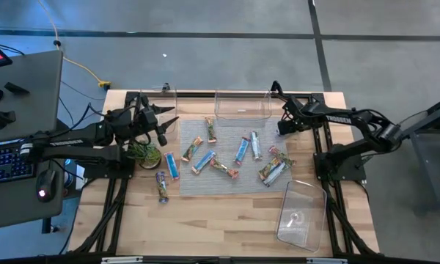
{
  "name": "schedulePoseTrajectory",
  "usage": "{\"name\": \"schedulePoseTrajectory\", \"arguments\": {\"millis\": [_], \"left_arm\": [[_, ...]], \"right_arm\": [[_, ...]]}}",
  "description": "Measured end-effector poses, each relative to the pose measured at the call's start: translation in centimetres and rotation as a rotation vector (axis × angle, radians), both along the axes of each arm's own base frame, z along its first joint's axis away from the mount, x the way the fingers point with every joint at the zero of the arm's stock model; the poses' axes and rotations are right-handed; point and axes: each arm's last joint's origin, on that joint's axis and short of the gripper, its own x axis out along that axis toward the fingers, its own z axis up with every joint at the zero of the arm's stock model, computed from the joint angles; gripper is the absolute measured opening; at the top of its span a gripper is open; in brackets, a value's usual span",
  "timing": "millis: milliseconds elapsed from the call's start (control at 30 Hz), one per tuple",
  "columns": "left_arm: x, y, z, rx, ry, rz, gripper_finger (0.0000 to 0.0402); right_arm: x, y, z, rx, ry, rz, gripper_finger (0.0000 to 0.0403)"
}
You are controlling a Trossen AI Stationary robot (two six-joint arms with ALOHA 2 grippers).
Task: Pick and place Granola Bars by type
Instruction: Put the blue granola bar into the right transparent bin
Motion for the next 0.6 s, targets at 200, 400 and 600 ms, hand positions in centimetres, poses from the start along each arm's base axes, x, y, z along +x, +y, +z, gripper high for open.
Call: {"name": "schedulePoseTrajectory", "arguments": {"millis": [200, 400, 600], "left_arm": [[0.00, 0.00, 0.00, 0.000, 0.000, 0.000, 0.0168], [0.00, 0.00, 0.00, 0.000, 0.000, 0.000, 0.0168], [0.00, 0.00, 0.00, 0.000, 0.000, 0.000, 0.0168]], "right_arm": [[-0.02, 0.01, 0.05, -0.007, 0.011, 0.024, 0.0093], [-0.01, 0.03, 0.08, -0.012, 0.019, 0.034, 0.0025], [0.09, 0.03, 0.31, 0.012, 0.007, 0.058, 0.0007]]}}
